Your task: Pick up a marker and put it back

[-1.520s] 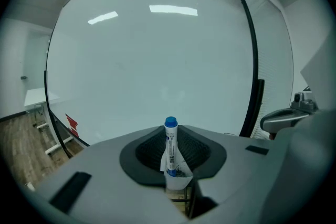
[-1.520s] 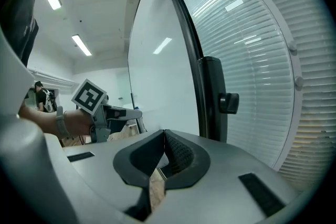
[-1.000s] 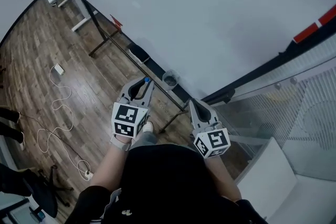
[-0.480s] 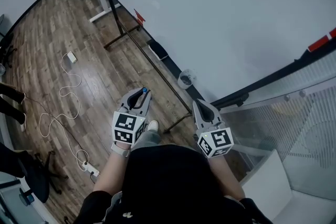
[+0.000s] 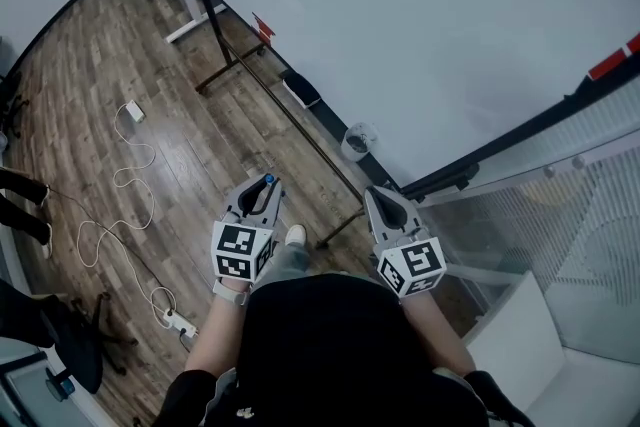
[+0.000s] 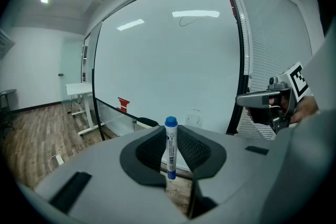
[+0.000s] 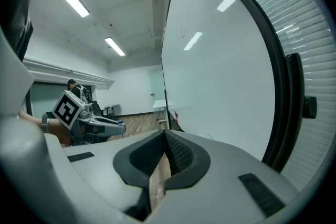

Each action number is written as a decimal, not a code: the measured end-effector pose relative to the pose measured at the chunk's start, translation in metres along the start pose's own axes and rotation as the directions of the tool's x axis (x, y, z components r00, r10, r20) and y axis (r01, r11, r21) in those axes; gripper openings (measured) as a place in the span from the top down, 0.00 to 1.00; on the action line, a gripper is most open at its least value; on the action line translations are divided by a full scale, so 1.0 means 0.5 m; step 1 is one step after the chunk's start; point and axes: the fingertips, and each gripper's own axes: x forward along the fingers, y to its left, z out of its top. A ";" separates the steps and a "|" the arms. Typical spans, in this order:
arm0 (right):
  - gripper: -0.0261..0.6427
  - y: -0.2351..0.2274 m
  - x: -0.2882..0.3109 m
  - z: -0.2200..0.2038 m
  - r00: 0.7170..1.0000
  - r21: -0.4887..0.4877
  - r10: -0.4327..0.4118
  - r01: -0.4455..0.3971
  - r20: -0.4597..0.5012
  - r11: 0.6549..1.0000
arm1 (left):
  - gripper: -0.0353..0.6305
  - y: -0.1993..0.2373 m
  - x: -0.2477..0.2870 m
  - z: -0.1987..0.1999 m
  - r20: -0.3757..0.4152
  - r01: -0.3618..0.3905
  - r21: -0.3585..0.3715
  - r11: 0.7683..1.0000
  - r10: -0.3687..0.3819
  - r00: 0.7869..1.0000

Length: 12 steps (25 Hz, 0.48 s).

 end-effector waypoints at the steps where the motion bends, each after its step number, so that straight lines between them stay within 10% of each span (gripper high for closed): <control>1: 0.92 0.002 -0.002 -0.002 1.000 -0.001 -0.002 0.002 -0.003 1.000 | 0.82 0.000 0.000 0.000 -0.001 0.002 0.003 1.000 -0.002 1.000; 12: 0.92 -0.011 -0.021 -0.019 0.998 0.019 -0.057 0.057 -0.014 0.998 | 0.82 -0.018 0.030 0.040 0.027 0.060 0.035 0.998 -0.061 0.998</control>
